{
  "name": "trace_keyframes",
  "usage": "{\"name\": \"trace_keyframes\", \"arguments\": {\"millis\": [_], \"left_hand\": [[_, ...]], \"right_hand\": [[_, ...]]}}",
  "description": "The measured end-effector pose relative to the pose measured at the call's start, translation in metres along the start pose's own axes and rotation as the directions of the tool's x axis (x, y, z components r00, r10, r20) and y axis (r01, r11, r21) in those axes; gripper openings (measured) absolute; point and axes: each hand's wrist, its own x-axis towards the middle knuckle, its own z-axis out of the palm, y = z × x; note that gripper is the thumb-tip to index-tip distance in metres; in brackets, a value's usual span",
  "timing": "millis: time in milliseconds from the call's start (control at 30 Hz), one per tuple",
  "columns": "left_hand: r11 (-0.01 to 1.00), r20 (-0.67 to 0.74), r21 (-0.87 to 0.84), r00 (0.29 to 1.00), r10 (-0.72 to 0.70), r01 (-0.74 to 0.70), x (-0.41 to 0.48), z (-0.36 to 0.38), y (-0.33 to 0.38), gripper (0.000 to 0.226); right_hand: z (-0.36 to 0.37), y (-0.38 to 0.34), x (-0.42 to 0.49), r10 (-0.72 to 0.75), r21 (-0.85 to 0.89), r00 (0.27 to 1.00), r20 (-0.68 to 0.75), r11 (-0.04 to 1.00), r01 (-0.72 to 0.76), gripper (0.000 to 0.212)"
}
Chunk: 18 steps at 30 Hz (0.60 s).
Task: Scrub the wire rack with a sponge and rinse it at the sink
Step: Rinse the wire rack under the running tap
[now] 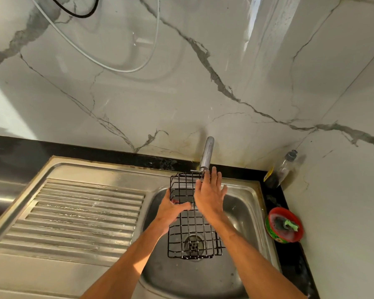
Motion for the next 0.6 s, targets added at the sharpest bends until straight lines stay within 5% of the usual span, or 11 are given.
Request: {"name": "trace_keyframes", "arguments": {"millis": [133,333,500,600], "left_hand": [[1.000,-0.006,-0.005,1.000,-0.022,0.022,0.002,0.004,-0.001,0.133],[0.997,-0.001,-0.070,0.999,-0.045,0.045,-0.002,0.007,0.003,0.116],[0.997,0.028,-0.037,0.997,-0.073,0.074,0.002,0.011,0.003,0.140],[0.997,0.035,0.032,0.996,-0.076,0.075,0.008,0.015,0.008,0.143]], "right_hand": [[0.007,-0.010,-0.016,-0.251,-0.137,0.965,0.071,0.956,0.259,0.063],[0.010,-0.012,-0.017,-0.483,-0.042,0.839,0.250,0.860,0.508,0.060],[0.002,0.004,-0.006,-0.539,-0.002,0.793,0.282,0.827,0.563,0.056],[-0.010,0.023,-0.003,-0.508,-0.066,0.831,0.227,0.844,0.533,0.054]]}}
